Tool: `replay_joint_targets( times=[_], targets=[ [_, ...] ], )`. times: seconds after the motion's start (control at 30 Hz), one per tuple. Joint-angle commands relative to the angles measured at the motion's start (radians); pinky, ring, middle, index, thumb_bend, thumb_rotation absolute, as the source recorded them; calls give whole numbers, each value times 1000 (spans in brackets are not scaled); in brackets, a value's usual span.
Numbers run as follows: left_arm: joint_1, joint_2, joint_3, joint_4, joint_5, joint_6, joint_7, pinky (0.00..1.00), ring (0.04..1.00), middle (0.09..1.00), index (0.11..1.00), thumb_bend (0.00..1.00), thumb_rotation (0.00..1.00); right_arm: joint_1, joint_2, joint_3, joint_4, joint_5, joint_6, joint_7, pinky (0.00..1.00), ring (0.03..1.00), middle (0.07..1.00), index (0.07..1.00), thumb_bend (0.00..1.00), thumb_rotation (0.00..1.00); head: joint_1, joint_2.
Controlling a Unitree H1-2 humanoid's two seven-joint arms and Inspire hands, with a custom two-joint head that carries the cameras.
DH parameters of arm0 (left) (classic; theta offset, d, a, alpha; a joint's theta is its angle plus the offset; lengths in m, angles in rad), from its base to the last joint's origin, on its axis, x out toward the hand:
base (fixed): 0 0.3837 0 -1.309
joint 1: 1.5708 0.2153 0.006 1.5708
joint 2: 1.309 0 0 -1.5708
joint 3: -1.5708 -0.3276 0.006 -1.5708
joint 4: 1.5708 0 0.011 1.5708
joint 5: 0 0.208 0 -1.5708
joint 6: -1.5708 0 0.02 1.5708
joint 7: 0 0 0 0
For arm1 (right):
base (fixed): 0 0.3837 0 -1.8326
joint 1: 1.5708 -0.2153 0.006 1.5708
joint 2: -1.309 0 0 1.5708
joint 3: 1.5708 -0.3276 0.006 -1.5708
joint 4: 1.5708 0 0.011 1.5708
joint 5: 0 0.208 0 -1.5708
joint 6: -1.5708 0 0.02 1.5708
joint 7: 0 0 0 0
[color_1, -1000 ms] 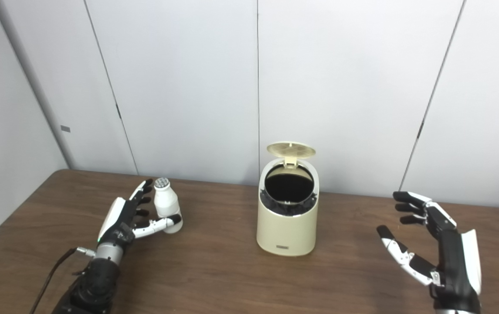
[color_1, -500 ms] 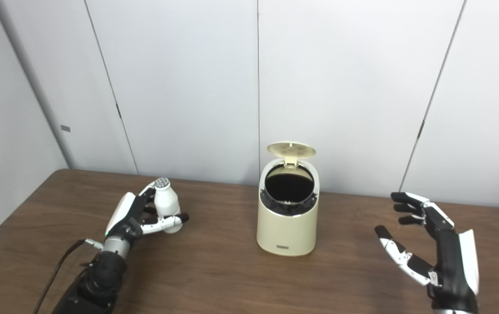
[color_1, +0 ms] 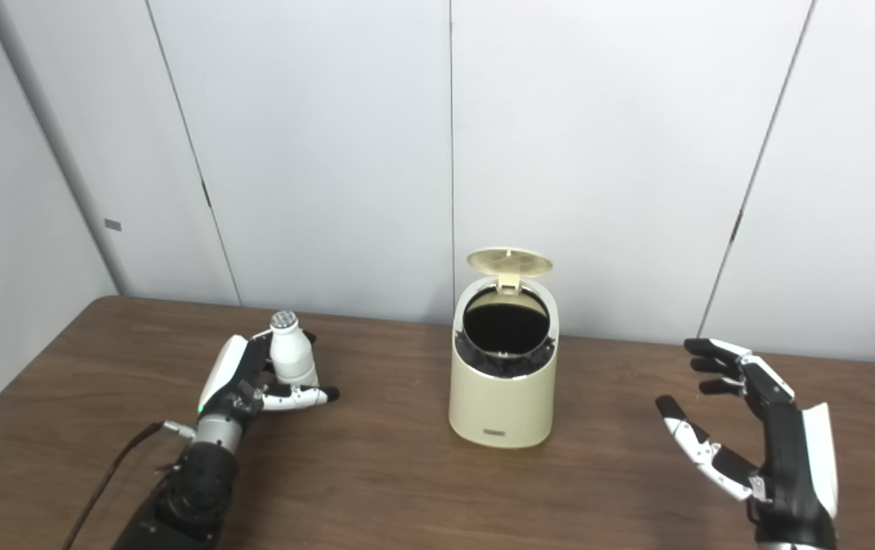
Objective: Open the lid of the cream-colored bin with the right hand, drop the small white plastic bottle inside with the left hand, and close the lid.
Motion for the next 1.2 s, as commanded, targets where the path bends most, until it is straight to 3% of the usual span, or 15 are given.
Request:
replay_joint_targets(
  times=[0.0, 0.1, 0.2, 0.37, 0.63, 0.77, 0.87, 0.93, 1.13, 1.17],
  targets=[
    [-57, 7, 16, 2, 40, -71, 98, 444, 496, 497, 506, 568, 7, -22, -6, -5, -37, -15, -25, -16, 564, 670, 705, 674, 229, 109, 0, 2],
    [-64, 3, 15, 26, 72, -114, 172, 370, 457, 476, 487, 512, 0, -23, -6, -7, -33, -17, -28, -20, 551, 663, 696, 668, 224, 129, 0, 2],
    [-65, 5, 9, 25, 92, -126, 202, 336, 442, 469, 496, 505, 0, -24, -4, -9, -33, -8, -23, -18, 559, 663, 696, 666, 232, 129, 0, 1],
    [-60, 4, 10, -4, 91, -115, 201, 328, 436, 462, 495, 505, 0, -22, -2, -9, -35, -2, -20, -15, 561, 669, 701, 663, 231, 125, -1, 2],
    [-50, 4, -1, -50, 93, -194, 202, 344, 445, 478, 486, 505, 0, -20, -3, -7, -26, -11, -30, -22, 564, 670, 705, 665, 232, 126, -8, 4],
    [-32, -9, -19, -161, 111, -227, 188, 357, 448, 501, 465, 504, 0, -22, 2, -5, -21, -10, -27, -25, 570, 671, 704, 669, 238, 101, -9, 3],
    [-22, -21, -42, -262, 146, -228, 170, 395, 492, 506, 444, 502, 0, -24, 7, -1, -13, -13, -28, -31, 570, 669, 701, 668, 252, 108, -17, -3],
    [-22, -20, -63, -304, 178, -258, 167, 565, 495, 499, 443, 502, 0, -27, 6, 4, 0, -23, -45, -38, 565, 668, 698, 665, 254, 131, -20, -6],
    [-16, -24, -103, -399, 244, -336, 148, 779, 473, 495, 458, 505, 0, -34, 10, 9, 36, -12, -67, -54, 575, 674, 710, 668, 253, 148, -30, -19],
    [-18, -27, -106, -407, 252, -347, 147, 808, 558, 492, 463, 517, 0, -35, 9, 9, 42, -10, -71, -56, 581, 679, 713, 668, 248, 129, -31, -20]
  ],
)
